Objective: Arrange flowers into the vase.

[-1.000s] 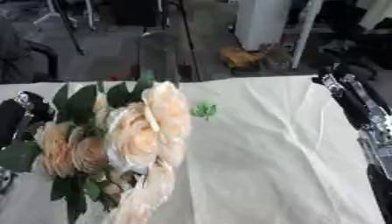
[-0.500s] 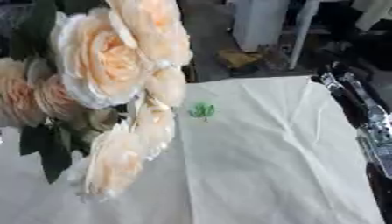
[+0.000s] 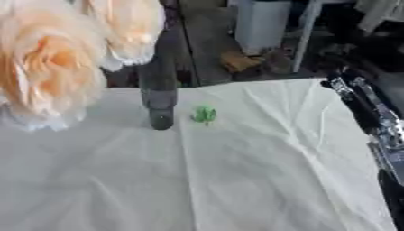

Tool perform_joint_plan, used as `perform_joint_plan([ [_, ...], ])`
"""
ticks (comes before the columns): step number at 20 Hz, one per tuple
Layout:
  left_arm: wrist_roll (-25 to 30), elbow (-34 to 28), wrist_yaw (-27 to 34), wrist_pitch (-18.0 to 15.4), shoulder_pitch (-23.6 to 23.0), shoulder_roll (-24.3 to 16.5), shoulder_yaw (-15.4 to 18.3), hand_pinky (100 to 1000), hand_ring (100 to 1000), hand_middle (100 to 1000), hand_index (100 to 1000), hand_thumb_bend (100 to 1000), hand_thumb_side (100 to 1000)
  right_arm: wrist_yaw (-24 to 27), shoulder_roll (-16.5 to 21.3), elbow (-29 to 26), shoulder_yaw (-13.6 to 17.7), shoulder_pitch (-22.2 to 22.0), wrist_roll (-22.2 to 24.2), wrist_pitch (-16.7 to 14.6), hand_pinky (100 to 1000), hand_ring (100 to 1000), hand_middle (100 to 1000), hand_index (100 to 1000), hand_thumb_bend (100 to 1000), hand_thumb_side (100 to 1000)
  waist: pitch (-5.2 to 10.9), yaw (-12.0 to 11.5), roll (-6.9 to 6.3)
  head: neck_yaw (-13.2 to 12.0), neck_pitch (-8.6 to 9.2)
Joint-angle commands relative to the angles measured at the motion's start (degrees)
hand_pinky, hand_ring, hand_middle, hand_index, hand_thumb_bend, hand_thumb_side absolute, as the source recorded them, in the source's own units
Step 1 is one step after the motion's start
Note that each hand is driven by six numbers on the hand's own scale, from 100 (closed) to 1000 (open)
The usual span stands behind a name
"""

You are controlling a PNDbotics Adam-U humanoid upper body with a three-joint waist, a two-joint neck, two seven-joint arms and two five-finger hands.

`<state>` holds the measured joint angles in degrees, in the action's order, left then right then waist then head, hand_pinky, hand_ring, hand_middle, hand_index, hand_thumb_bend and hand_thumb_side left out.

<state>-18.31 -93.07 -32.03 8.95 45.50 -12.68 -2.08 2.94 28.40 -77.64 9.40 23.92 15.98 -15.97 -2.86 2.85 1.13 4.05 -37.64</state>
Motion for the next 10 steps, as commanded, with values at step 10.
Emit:
perform_joint_plan([
  [10, -10.9, 13.5, 12.8, -8.1, 10.2, 2.1, 3.9, 100, 100, 100, 100, 1000, 243, 0.2, 0.5, -0.3, -0.6, 1.9, 0.9, -0.2, 896, 1000, 859, 1000, 100, 786, 0.73, 2.5, 0.08, -1.7, 0.8],
])
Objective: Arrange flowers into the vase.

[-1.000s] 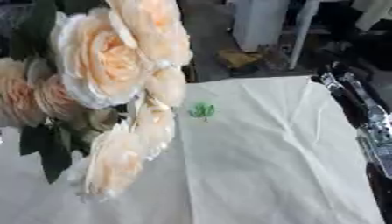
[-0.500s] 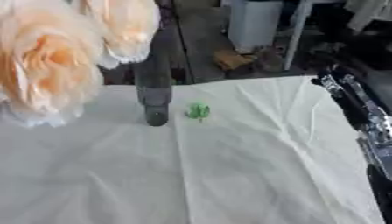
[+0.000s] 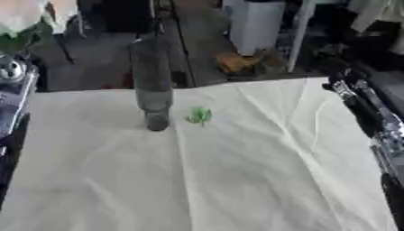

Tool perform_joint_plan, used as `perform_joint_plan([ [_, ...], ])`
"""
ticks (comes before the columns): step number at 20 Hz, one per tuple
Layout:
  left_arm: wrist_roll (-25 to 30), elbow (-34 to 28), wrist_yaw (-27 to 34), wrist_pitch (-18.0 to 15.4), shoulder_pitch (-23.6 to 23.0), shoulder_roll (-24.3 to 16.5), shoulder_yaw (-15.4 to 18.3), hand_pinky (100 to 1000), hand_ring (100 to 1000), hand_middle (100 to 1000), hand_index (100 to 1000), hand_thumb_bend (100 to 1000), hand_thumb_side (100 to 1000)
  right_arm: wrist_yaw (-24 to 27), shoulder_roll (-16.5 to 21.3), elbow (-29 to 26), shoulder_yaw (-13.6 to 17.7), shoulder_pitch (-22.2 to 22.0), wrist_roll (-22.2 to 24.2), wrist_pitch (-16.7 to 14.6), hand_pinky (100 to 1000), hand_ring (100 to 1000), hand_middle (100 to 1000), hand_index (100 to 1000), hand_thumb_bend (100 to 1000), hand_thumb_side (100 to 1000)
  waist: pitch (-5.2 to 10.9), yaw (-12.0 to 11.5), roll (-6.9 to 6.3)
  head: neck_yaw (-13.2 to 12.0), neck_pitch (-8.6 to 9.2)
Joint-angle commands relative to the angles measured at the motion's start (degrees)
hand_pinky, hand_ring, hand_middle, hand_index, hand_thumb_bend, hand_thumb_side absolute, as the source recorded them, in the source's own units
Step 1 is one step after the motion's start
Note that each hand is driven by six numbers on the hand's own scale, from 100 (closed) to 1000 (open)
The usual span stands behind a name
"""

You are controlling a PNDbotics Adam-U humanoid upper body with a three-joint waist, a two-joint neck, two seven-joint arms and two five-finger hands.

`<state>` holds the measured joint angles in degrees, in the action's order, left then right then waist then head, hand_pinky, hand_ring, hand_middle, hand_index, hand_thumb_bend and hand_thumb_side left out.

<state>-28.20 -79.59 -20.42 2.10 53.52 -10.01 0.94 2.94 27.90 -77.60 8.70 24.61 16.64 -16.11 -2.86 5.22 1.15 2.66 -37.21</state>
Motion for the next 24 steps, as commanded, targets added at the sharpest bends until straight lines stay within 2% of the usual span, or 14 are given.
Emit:
perform_joint_plan([
  [1, -1.2, -0.1, 1.5, -1.6, 2.6, -0.6, 1.0, 100, 100, 100, 100, 1000, 243, 0.2, 1.0, -0.3, 0.0, 1.2, 0.3, -0.1, 896, 1000, 859, 1000, 100, 786, 0.74, 0.2, 0.03, -0.3, 0.37],
  [6, -1.5, -0.8, 4.2, -2.9, 4.1, -0.1, 1.1, 100, 100, 100, 100, 1000, 254, 0.1, 0.8, -0.2, -0.1, 1.5, 0.5, 0.0, 896, 1000, 859, 1000, 100, 787, 0.8, 0.5, -0.07, -0.6, 0.47],
  [15, -1.7, -3.1, 14.6, -8.1, 6.0, 1.8, 0.8, 100, 100, 100, 100, 1000, 255, 0.1, 0.5, -0.2, -0.3, 1.7, 0.8, 0.0, 896, 1000, 859, 1000, 100, 787, 0.83, 1.9, -0.21, -1.0, 0.67],
  [24, -0.7, -2.2, 22.9, -12.1, 7.0, 2.2, 0.2, 100, 100, 100, 100, 1000, 260, 0.0, 0.4, -0.2, -0.4, 1.8, 0.9, 0.2, 896, 1000, 858, 1000, 100, 789, 0.84, 2.5, -0.45, -1.1, 0.73],
])
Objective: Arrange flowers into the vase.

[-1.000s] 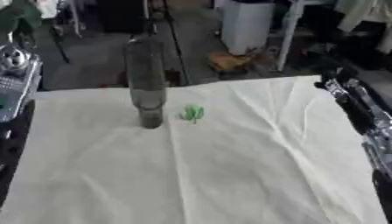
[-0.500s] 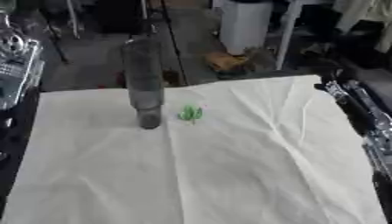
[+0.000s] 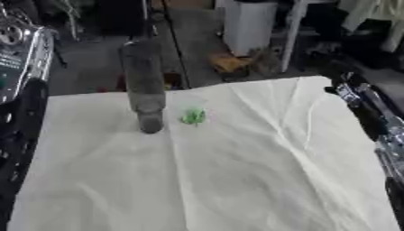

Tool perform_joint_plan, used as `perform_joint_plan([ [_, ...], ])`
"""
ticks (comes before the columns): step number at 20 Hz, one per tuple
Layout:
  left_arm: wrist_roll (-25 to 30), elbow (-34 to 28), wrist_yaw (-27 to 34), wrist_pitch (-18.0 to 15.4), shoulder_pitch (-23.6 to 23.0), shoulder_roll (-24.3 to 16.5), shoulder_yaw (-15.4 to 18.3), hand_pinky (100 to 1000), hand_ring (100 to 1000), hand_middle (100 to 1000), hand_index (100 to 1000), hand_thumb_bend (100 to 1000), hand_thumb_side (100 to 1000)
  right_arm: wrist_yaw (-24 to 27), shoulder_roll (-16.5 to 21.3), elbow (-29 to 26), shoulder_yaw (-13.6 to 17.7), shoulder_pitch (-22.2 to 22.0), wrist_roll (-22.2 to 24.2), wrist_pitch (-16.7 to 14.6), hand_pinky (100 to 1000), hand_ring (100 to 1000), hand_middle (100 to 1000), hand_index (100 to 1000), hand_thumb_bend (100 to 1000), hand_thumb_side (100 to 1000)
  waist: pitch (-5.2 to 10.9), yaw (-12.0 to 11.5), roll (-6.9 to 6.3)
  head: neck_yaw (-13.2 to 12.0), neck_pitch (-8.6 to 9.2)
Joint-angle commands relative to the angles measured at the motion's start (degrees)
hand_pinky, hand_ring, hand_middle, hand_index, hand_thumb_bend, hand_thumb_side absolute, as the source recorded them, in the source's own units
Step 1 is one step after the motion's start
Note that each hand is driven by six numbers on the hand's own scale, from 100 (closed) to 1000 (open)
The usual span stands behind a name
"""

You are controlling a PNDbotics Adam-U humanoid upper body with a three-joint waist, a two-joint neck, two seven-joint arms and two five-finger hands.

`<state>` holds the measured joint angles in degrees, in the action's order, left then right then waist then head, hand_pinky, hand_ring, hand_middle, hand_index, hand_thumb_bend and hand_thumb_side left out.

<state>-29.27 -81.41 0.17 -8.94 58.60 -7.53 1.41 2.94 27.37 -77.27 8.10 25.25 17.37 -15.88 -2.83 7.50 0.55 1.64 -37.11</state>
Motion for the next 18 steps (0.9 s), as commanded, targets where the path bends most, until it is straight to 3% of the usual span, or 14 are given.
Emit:
perform_joint_plan([
  [1, 0.6, 0.0, 3.4, -1.3, 2.0, -0.3, -0.4, 100, 100, 100, 100, 1000, 261, 0.0, 0.9, -0.5, 0.2, 1.2, 0.1, -0.1, 896, 1000, 858, 1000, 100, 789, 0.82, 0.2, 0.15, -0.1, 0.64],
  [10, 2.1, 6.3, 10.0, -1.5, 3.5, -2.0, -0.9, 100, 100, 100, 100, 1000, 262, -0.1, 0.9, -0.3, 0.1, 1.0, 0.3, 0.0, 896, 1000, 858, 1000, 100, 792, 1.07, 0.7, 0.03, -0.3, 0.44],
  [18, 5.3, 16.7, 19.1, -0.4, 7.4, -4.4, -1.5, 100, 100, 100, 100, 1000, 267, -0.3, 1.0, -0.3, -0.2, 0.5, 0.7, 0.3, 897, 1000, 858, 1000, 100, 799, 1.99, 1.8, -1.3, -0.7, 0.17],
])
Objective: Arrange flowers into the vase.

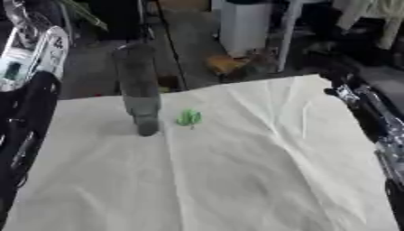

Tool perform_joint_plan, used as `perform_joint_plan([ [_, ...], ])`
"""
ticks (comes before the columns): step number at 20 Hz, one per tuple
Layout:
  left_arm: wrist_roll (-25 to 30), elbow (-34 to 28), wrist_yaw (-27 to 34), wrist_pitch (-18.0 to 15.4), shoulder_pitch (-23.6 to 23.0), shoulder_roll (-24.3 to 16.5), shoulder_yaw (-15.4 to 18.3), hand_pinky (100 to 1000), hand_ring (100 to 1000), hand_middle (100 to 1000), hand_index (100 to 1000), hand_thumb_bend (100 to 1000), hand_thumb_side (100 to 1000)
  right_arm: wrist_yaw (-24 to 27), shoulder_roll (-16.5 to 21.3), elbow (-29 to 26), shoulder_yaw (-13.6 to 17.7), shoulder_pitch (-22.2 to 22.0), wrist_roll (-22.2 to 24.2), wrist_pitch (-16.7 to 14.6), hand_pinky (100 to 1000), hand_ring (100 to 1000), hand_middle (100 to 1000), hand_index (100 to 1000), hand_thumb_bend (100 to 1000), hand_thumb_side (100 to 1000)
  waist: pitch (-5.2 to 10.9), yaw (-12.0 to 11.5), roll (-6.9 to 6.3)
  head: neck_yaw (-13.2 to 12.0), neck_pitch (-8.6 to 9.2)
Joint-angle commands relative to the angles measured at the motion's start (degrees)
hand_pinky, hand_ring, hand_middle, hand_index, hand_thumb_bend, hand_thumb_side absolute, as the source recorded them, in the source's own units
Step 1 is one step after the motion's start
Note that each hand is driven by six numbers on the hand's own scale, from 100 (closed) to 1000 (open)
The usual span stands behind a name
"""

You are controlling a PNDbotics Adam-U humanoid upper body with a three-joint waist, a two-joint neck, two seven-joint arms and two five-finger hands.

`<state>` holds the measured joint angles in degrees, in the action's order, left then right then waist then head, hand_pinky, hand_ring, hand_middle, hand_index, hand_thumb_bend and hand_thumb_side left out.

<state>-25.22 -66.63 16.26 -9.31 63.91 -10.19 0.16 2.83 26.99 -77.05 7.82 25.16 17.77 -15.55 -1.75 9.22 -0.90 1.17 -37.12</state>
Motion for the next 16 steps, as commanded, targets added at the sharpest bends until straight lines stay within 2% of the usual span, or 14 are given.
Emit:
perform_joint_plan([
  [1, 1.8, 3.1, 4.3, -0.2, 2.4, -1.9, -0.3, 100, 100, 100, 100, 1000, 267, -0.2, 1.3, -0.6, 0.1, 0.5, 0.4, 0.0, 897, 1000, 858, 1000, 100, 800, 0.98, 0.2, 0.0, -0.2, 0.21],
  [6, 2.9, 7.8, 7.6, -1.0, 3.0, -2.2, 0.0, 100, 100, 100, 100, 1000, 271, -0.3, 1.2, -0.8, 0.0, 0.5, 0.6, 0.3, 897, 1000, 857, 1000, 100, 799, 1.32, 0.6, -0.49, -0.4, 0.47],
  [16, 2.4, 13.4, 5.7, -0.8, 3.6, -2.8, 0.6, 100, 100, 100, 100, 1000, 269, -0.5, 1.4, -1.1, 0.1, 0.1, 0.7, 0.8, 897, 1000, 857, 1000, 100, 802, 1.72, 1.6, -1.61, -0.5, 0.74],
])
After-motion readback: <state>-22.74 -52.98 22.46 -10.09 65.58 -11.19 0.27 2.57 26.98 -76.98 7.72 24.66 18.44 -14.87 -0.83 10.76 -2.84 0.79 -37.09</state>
